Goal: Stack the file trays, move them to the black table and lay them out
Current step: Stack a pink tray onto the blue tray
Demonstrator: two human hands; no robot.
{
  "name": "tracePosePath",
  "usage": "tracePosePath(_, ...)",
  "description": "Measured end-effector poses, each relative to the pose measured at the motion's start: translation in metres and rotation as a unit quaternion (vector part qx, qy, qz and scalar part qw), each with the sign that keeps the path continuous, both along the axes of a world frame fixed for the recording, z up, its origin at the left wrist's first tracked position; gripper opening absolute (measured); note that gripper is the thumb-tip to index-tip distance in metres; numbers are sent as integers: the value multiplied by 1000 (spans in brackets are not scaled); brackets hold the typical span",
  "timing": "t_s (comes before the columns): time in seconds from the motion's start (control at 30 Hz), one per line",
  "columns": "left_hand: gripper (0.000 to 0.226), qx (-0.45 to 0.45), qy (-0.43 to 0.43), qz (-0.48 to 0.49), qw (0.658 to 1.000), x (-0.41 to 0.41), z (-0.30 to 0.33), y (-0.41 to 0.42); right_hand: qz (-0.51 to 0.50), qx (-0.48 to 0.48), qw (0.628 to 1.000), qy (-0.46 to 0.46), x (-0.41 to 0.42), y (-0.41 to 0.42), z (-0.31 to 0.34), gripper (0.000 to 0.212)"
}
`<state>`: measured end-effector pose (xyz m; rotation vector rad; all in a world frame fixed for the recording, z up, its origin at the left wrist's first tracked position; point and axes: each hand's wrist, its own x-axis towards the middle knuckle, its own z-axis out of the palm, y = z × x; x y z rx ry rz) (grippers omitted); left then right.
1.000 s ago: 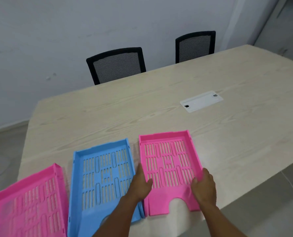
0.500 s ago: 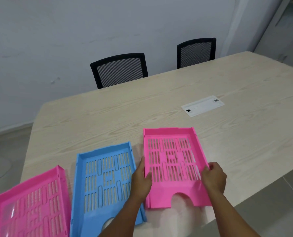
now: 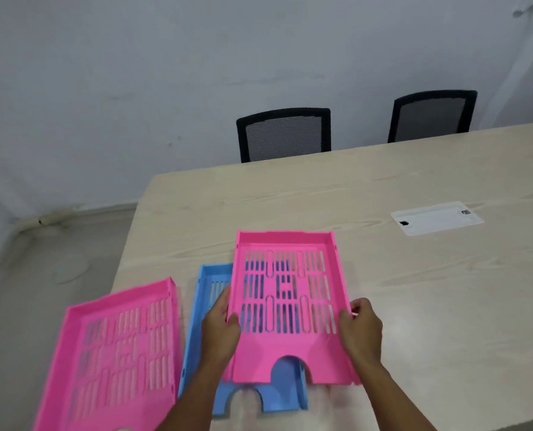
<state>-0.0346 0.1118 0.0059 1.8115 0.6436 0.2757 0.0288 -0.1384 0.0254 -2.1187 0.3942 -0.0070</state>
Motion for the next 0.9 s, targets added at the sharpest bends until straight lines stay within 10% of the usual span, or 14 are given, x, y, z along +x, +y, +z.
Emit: tracePosePath(0.9,74,10,74,33,997,-71,-7,67,147,-45,988,-11,-37,71,-29,19)
